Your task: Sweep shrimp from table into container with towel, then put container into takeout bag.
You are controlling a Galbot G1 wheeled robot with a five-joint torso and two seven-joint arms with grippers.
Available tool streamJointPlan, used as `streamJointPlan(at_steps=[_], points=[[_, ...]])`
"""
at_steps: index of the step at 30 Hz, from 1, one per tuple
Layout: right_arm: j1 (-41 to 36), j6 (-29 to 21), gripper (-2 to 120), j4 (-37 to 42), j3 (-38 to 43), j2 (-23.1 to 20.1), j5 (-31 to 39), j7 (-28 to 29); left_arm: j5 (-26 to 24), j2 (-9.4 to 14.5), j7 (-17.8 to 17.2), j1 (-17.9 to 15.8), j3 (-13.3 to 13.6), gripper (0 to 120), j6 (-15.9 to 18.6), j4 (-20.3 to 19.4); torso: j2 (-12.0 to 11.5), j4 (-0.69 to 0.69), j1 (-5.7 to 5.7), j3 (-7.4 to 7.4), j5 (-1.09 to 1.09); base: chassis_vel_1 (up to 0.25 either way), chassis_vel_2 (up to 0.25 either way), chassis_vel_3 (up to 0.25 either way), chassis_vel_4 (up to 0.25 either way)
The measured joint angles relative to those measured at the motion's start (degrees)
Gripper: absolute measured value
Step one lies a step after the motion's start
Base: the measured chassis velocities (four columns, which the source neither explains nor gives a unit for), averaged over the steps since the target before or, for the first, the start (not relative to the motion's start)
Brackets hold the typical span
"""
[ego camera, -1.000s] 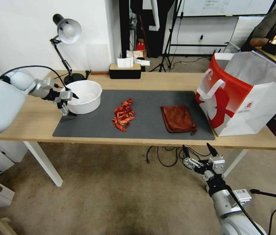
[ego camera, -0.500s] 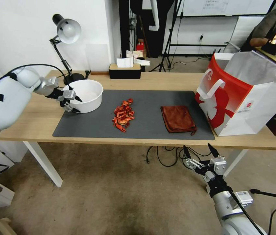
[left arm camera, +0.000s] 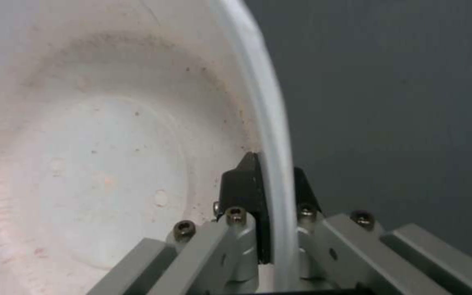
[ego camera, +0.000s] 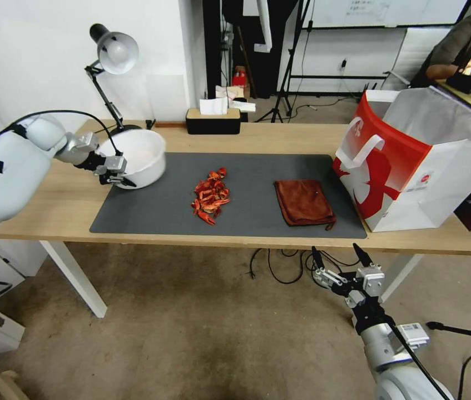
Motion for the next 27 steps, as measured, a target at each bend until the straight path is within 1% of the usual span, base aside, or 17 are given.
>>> streamJointPlan(at_steps=[2,5,6,9,10,11,13,14,15,16,17,18,20,21,23,25,27], points=[[0.0,0.0,100,0.0,0.0,0.0,0.0,0.0,-1.1,1.0,-0.2,0.7,-0.7,0,-0.1,-1.8,0.0,0.0,0.0,0.0,0.01,0.0,0.0,0.0,0.0],[0.0,0.0,100,-0.1,-0.2,0.0,-0.1,0.0,-3.1,4.9,-0.6,3.3,-3.3,0,-1.3,-9.2,0.0,0.01,0.0,0.0,0.01,0.0,0.0,0.0,0.0],[0.0,0.0,100,-0.1,-0.2,0.0,-0.1,0.0,-3.1,4.9,-0.6,3.3,-3.3,0,-1.3,-9.2,0.0,0.01,0.0,0.0,0.01,0.0,0.0,0.0,0.0],[0.1,0.0,100,-0.1,-0.3,-0.2,-0.1,0.0,-3.6,9.2,-0.7,7.1,-6.6,0,-4.3,-17.5,0.0,0.0,0.0,-0.01,0.01,0.0,0.0,0.0,0.0],[0.1,0.0,100,-0.1,-0.3,-0.2,-0.1,0.0,-3.6,9.2,-0.7,7.1,-6.6,0,-4.3,-17.5,0.0,0.0,0.0,-0.01,0.01,0.0,0.0,0.0,0.0],[0.1,0.0,100,-0.1,-0.4,-0.2,-0.2,0.1,-4.0,11.0,-0.7,8.9,-7.7,0,-5.1,-21.2,0.0,0.0,0.0,-0.01,0.02,0.0,0.0,0.0,0.0],[0.2,0.0,100,-0.1,-0.9,-0.3,-0.4,0.1,-6.1,16.3,-0.5,15.2,-11.0,0,-7.1,-31.7,0.0,-0.01,0.0,-0.01,0.01,0.0,0.0,0.0,0.0],[0.2,0.0,100,-0.1,-0.9,-0.3,-0.4,0.1,-6.1,16.3,-0.5,15.2,-11.0,0,-7.1,-31.7,0.0,-0.01,0.0,-0.01,0.01,0.0,0.0,0.0,0.0],[0.2,0.0,100,-0.2,-1.0,-0.3,-0.5,0.1,-7.0,18.2,-0.4,18.1,-12.7,0,-7.8,-35.1,0.0,0.0,-0.01,-0.01,0.01,0.0,0.0,0.0,0.0],[0.2,0.0,100,-0.2,-1.3,-0.3,-0.9,0.1,-8.6,21.6,0.6,24.2,-17.5,0,-9.2,-41.0,0.0,0.03,-0.01,-0.01,0.0,0.0,0.0,0.0,0.0],[0.2,0.0,100,-0.2,-1.5,-0.2,-1.1,0.1,-9.3,23.7,0.8,27.9,-20.1,0,-9.9,-44.5,0.0,0.06,-0.01,-0.01,0.0,0.0,0.0,0.0,0.0],[0.2,0.0,100,-0.2,-1.5,-0.2,-1.1,0.1,-9.3,23.7,0.8,27.9,-20.1,0,-9.9,-44.5,0.0,0.06,-0.01,-0.01,0.0,0.0,0.0,0.0,0.0],[0.3,0.0,99,-0.3,-1.8,-0.1,-1.4,0.1,-11.4,27.3,1.0,33.5,-24.0,0,-11.3,-51.0,0.0,0.07,-0.01,-0.02,0.02,0.0,0.0,0.0,0.0],[0.3,0.0,99,-0.3,-1.8,-0.1,-1.4,0.1,-11.4,27.3,1.0,33.5,-24.0,0,-11.3,-51.0,0.0,0.07,-0.01,-0.02,0.02,0.0,0.0,0.0,0.0],[0.2,-0.1,99,-0.3,-2.0,0.0,-1.7,0.2,-12.4,28.9,1.0,36.0,-25.8,0,-12.6,-55.2,0.0,0.03,-0.02,-0.02,0.02,0.0,0.0,0.0,0.0],[-0.2,-0.1,99,-0.2,-2.0,0.4,-2.1,0.2,-12.3,29.7,0.9,37.2,-26.2,0,-14.2,-58.7,0.0,-0.04,-0.01,-0.01,0.03,0.0,0.0,0.0,0.0],[-0.3,-0.1,99,-0.1,-2.0,0.7,-2.3,0.2,-11.8,30.0,0.8,38.2,-26.2,0,-15.1,-60.3,0.0,-0.04,-0.01,-0.01,0.02,0.0,0.0,0.0,0.0]])
